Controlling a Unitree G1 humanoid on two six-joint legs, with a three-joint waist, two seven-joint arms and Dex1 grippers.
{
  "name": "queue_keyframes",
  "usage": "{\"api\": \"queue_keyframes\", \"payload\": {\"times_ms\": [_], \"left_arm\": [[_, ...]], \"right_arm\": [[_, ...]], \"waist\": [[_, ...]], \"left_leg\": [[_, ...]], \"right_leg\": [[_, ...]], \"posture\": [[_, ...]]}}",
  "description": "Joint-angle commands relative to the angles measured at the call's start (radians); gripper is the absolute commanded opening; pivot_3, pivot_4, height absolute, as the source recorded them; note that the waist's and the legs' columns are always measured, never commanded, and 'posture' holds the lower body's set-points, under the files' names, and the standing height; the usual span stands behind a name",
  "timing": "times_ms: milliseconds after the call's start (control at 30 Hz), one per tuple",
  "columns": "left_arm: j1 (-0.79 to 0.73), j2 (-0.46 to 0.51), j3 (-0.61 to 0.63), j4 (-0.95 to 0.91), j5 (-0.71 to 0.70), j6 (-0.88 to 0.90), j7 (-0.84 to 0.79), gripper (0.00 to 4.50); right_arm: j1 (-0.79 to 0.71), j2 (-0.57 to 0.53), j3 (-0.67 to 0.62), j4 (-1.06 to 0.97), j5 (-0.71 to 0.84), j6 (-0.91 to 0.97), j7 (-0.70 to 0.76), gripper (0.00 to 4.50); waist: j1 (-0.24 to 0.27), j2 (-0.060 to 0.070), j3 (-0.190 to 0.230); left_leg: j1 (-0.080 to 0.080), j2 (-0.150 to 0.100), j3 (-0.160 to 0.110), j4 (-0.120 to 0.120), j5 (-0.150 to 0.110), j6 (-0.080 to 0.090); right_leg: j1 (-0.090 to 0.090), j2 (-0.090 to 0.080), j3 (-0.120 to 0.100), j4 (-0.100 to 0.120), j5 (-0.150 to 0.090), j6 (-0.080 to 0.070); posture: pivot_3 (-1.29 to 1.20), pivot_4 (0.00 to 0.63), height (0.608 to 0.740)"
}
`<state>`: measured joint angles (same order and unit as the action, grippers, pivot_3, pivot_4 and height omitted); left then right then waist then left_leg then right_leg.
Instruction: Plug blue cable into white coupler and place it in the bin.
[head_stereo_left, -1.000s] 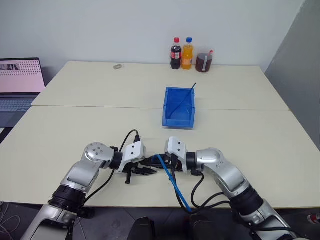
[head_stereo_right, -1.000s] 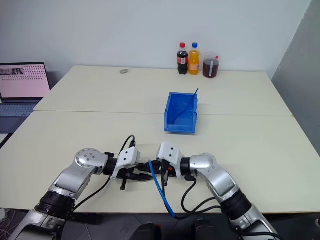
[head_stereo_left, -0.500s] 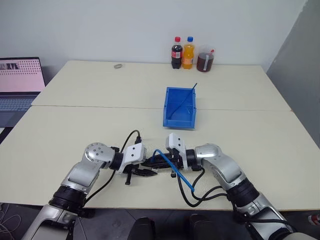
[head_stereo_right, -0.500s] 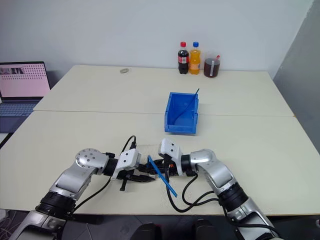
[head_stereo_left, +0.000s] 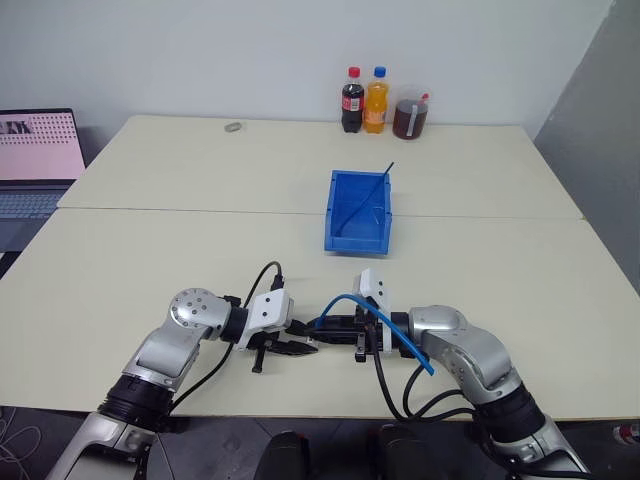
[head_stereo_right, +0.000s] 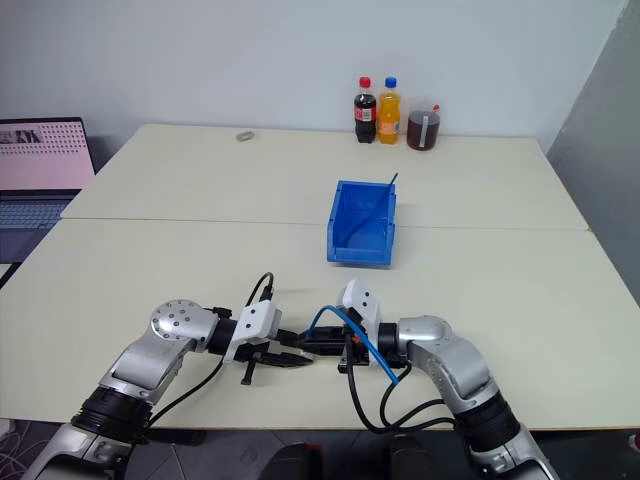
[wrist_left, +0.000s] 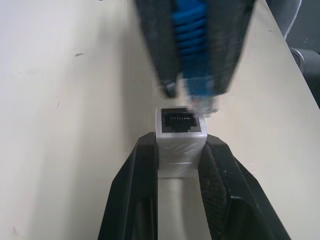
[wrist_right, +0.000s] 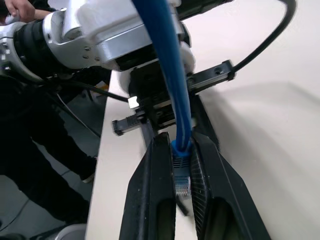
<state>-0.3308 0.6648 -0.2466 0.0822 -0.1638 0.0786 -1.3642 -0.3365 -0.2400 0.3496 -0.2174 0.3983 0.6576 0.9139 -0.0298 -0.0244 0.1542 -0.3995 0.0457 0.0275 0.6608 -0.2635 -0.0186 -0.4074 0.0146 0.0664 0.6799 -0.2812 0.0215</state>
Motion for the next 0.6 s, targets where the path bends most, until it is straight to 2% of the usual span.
{"api": "queue_keyframes", "payload": {"times_ms": [33, 333, 600], "left_arm": [[-0.007, 0.008, 0.013, -0.017, -0.018, -0.012, -0.002, 0.78], [-0.004, 0.023, 0.006, -0.017, -0.022, -0.013, -0.017, 0.78], [-0.002, 0.03, 0.009, -0.013, -0.024, -0.017, -0.022, 0.78]], "right_arm": [[0.002, 0.002, -0.01, -0.101, 0.017, -0.031, -0.026, 0.11], [0.018, 0.031, 0.041, 0.022, -0.092, -0.249, -0.06, 0.11], [0.022, 0.026, 0.048, 0.083, -0.099, -0.319, -0.032, 0.11]], "waist": [[-0.002, 0.0, 0.002], [-0.003, 0.0, 0.005], [-0.002, 0.0, 0.006]], "left_leg": [[0.0, 0.0, 0.0, 0.0, 0.0, 0.0], [0.0, 0.0, 0.0, 0.0, 0.0, 0.0], [0.0, 0.0, 0.001, 0.0, 0.0, 0.0]], "right_leg": [[0.0, 0.0, 0.0, 0.0, 0.0, 0.0], [-0.001, 0.001, -0.001, 0.0, 0.0, 0.0], [-0.001, 0.001, 0.0, 0.0, 0.0, 0.0]], "posture": [[0.0, 0.15, 0.74], [0.0, 0.15, 0.74], [0.0, 0.15, 0.74]]}}
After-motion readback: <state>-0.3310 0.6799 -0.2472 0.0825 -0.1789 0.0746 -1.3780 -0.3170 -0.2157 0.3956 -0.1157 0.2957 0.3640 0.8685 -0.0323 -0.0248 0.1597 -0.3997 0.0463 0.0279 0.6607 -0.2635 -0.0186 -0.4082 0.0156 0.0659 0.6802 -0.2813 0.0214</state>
